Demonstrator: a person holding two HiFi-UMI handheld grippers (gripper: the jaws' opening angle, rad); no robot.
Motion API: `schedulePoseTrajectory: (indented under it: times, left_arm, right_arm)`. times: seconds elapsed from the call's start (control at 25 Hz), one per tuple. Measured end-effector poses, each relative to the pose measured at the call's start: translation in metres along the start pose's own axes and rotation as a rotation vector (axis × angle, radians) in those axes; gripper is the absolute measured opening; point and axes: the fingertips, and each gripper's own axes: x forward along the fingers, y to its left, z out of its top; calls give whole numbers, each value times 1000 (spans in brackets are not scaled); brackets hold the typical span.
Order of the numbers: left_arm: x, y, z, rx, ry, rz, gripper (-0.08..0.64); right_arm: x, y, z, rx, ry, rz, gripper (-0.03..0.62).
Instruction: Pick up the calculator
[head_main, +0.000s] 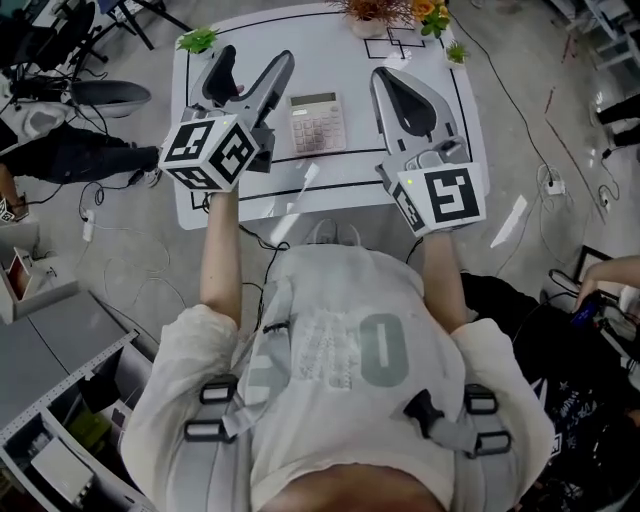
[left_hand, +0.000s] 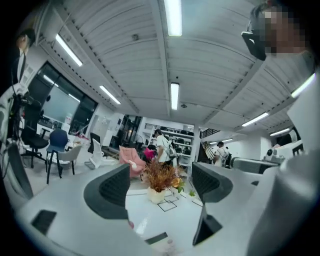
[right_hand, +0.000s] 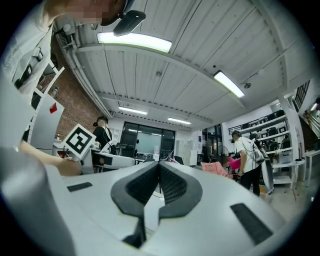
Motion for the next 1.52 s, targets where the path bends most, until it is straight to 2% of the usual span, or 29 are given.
schedulePoseTrajectory:
  times: [0.12,0.2,0.28,0.52,0.88,1.28,1.52]
  left_arm:
    - [20,27,-39,-107,117,-40,373]
    - [32,48,-67,-196,190,-37,373]
    - [38,62,-93,-250,258,-37,373]
    - [50,79,-160,-344,428,-91,373]
    - [59,73,-231,-477,655,-235,373]
    - [60,69,-261,-489,746,-256,316]
    - [57,59,-269,-453,817,-310,314]
  right_arm:
    - [5,-3,-9,14,25,-5,3]
    - [10,-4,-16,21,42,-7,3]
    - [12,-2,-22,22,66,-5,5]
    - [17,2,-36,40,115,-14,5]
    - [14,-3,-57,53,200,-56,5]
    - [12,-18,-72,37,258,-98,3]
    - [18,-24,-73,47,263,-114,3]
